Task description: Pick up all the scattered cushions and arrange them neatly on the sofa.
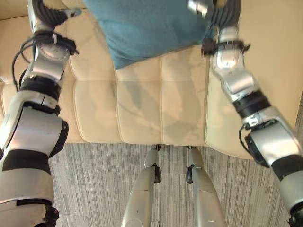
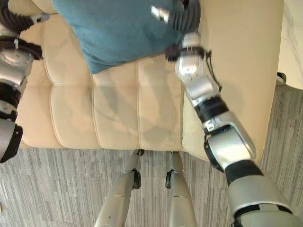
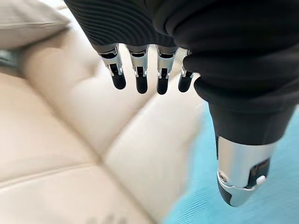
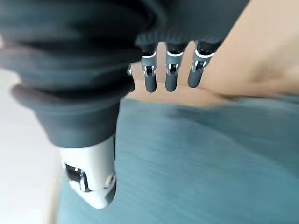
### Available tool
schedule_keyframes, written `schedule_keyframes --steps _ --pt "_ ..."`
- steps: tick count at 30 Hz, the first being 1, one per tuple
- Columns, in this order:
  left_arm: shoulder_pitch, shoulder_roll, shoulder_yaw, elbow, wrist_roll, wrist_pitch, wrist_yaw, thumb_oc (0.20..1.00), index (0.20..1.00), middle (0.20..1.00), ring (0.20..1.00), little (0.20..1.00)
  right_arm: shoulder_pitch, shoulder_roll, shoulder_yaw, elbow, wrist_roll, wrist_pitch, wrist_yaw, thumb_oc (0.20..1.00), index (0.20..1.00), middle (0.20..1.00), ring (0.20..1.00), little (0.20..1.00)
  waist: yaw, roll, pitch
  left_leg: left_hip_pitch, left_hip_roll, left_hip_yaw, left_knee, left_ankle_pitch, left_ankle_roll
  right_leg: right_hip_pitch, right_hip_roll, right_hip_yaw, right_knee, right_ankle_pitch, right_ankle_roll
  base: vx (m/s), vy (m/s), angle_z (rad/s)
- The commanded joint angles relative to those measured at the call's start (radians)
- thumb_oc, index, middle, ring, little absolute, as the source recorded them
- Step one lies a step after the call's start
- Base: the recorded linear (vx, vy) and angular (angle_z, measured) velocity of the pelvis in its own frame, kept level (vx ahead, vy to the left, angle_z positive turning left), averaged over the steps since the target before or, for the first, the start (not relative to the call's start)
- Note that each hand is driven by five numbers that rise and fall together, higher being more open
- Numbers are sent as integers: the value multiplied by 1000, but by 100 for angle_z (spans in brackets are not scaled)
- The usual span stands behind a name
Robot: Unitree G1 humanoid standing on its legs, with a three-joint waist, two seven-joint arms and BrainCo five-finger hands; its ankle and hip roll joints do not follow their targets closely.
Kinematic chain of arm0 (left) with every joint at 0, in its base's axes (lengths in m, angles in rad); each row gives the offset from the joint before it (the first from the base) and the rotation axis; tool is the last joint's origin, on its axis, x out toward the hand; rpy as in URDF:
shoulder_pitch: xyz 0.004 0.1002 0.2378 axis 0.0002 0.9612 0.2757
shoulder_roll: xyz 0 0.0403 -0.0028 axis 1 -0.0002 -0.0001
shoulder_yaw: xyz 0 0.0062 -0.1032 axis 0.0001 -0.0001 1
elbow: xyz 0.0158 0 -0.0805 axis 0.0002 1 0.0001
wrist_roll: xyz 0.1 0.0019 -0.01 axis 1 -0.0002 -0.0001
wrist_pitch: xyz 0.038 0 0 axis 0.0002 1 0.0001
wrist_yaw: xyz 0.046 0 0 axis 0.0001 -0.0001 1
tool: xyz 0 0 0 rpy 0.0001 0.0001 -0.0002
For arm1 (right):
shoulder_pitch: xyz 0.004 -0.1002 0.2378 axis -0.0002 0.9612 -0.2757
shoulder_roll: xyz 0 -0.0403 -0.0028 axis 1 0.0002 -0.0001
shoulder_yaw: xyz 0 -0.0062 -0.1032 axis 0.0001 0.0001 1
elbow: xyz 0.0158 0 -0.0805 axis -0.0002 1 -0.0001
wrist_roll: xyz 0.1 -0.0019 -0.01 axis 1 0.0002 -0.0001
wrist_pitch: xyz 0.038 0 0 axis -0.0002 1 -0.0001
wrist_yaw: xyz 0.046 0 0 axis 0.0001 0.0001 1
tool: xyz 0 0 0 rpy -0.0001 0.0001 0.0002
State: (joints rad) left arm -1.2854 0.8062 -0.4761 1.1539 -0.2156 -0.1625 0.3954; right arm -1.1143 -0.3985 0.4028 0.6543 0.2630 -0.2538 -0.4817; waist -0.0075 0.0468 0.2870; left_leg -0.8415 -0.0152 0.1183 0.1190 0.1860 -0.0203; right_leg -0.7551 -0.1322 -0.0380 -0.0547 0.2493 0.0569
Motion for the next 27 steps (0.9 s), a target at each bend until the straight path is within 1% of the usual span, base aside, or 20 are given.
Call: schedule_keyframes --steps 1,2,4,5,6,7,8,9,10,11,12,14,15,16,18,19,20,24,26,27 --pt "50 72 13 7 27 2 5 1000 1000 1000 1000 1000 61 75 -41 -52 41 -72 66 1000 1000 1000 1000 1000 31 -21 -76 113 54 -24 -206 -25 -111 -49 -45 11 -33 10 169 -17 -31 -35" --pt "172 60 87 -39 28 -5 9 1000 1000 1000 1000 1000 143 89 -64 -88 54 -79 94 1000 1000 1000 1000 1000 30 -28 -70 123 55 -24 -206 -28 -113 -40 -45 8 -33 8 168 -34 -31 -52" --pt "224 52 122 -64 28 -5 10 1000 1000 1000 1000 1000 178 88 -65 -99 54 -74 101 1000 1000 1000 1000 1000 27 -28 -72 128 56 -23 -206 -29 -113 -34 -45 5 -33 6 167 -27 -26 -19" --pt "320 40 172 -148 40 -17 14 1000 1000 1000 1000 1000 233 78 -85 -144 50 -72 122 1000 1000 1000 1000 1000 30 -38 -70 144 57 -23 -206 -33 -114 -18 -45 -1 -33 2 165 -15 -24 10" --pt "329 40 178 -154 42 -15 15 1000 1000 1000 1000 1000 237 78 -83 -147 49 -70 122 1000 1000 1000 1000 1000 28 -36 -71 145 57 -23 -206 -33 -115 -16 -45 -1 -33 1 165 -24 -31 13" --pt "385 36 205 -206 42 -21 8 1000 1000 1000 1000 1000 269 71 -92 -178 42 -68 128 1000 1000 1000 1000 1000 29 -37 -72 156 56 -23 -206 -36 -114 -4 -46 -4 -33 -1 164 -13 -19 10" --pt "486 36 253 -307 47 -45 -1 1000 1000 1000 1000 1000 334 44 -119 -256 20 -60 157 1000 1000 1000 1000 1000 32 -46 -77 191 54 -25 -206 -46 -113 32 -50 -9 -33 -6 163 -14 -18 7" --pt "494 35 257 -312 49 -43 -1 1000 1000 1000 1000 1000 338 44 -117 -259 19 -58 157 1000 1000 1000 1000 1000 31 -45 -77 193 54 -25 -206 -46 -113 34 -50 -9 -33 -6 163 3 -13 3" --pt "564 23 299 -401 43 -59 -8 1000 1000 1000 1000 1000 382 22 -136 -309 -3 -50 167 1000 1000 1000 1000 1000 32 -48 -82 217 53 -23 -206 -54 -112 55 -51 -14 -33 -11 162 0 0 0" --pt "694 -3 365 -562 30 -91 -37 1000 1000 1000 1000 1000 466 -15 -168 -398 -53 -38 196 1000 1000 1000 1000 1000 38 -59 -90 261 53 -23 -206 -66 -107 102 -55 -23 -33 -23 159 5 -7 4" --pt "703 -4 371 -568 31 -88 -37 1000 1000 1000 1000 1000 469 -15 -166 -401 -54 -37 196 1000 1000 1000 1000 1000 35 -58 -91 259 52 -22 -206 -61 -107 100 -56 -22 -33 -20 159 9 -15 6" --pt "842 -53 434 -687 5 -110 -87 1000 1000 1000 1000 1000 573 -58 -204 -503 -108 -20 236 1000 1000 1000 1000 1000 35 -70 -103 317 54 -19 -206 -82 -104 158 -57 -29 -33 -37 159 55 -1 2" --pt "964 -98 477 -762 -6 -110 -135 1000 1000 1000 1000 1000 678 -99 -231 -585 -162 -11 280 1000 1000 1000 1000 1000 29 -81 -117 375 53 -14 -206 -98 -96 218 -61 -34 -33 -50 158 59 15 -6" --pt "968 -99 479 -766 -6 -108 -136 1000 1000 1000 1000 1000 682 -99 -230 -589 -163 -10 281 1000 1000 1000 1000 1000 28 -81 -117 375 52 -14 -206 -94 -96 218 -62 -33 -33 -47 158 68 20 -8" --pt "1070 -112 512 -802 25 -93 -180 1000 1000 1000 1000 1000 788 -145 -268 -657 -214 5 327 1000 1000 1000 1000 1000 19 -91 -131 435 53 -9 -206 -107 -88 278 -67 -37 -33 -58 159 88 30 -4" --pt "1177 -147 535 -823 48 -78 -225 1000 1000 1000 1000 1000 897 -191 -292 -695 -287 15 369 1000 1000 1000 1000 1000 8 -102 -146 505 56 -5 -206 -128 -76 348 -69 -38 -33 -76 159 86 29 -2" --pt "1180 -147 536 -825 49 -77 -226 1000 1000 1000 1000 1000 899 -191 -292 -697 -287 16 369 1000 1000 1000 1000 1000 7 -103 -146 504 55 -5 -206 -124 -76 347 -70 -37 -33 -73 158 95 29 -2" --pt "1317 -216 548 -759 91 -36 -287 1000 1000 1000 1000 1000 1073 -202 -311 -655 -347 51 438 1000 1000 1000 1000 1000 -14 -116 -175 621 57 11 -206 -151 -53 456 -72 -33 -33 -96 154 62 43 -9" --pt "1344 -231 548 -738 95 -29 -294 1000 1000 1000 1000 1000 1108 -202 -312 -629 -353 57 448 1000 1000 1000 1000 1000 -17 -117 -179 650 57 15 -206 -157 -49 484 -71 -31 -33 -100 154 31 53 -12" --pt "1395 -270 547 -660 116 -14 -310 1000 1000 1000 1000 1000 1191 -166 -322 -534 -339 77 477 1000 1000 1000 1000 1000 -31 -115 -190 706 54 21 -200 -178 -41 532 -70 -27 -28 -112 153 8 170 -22"
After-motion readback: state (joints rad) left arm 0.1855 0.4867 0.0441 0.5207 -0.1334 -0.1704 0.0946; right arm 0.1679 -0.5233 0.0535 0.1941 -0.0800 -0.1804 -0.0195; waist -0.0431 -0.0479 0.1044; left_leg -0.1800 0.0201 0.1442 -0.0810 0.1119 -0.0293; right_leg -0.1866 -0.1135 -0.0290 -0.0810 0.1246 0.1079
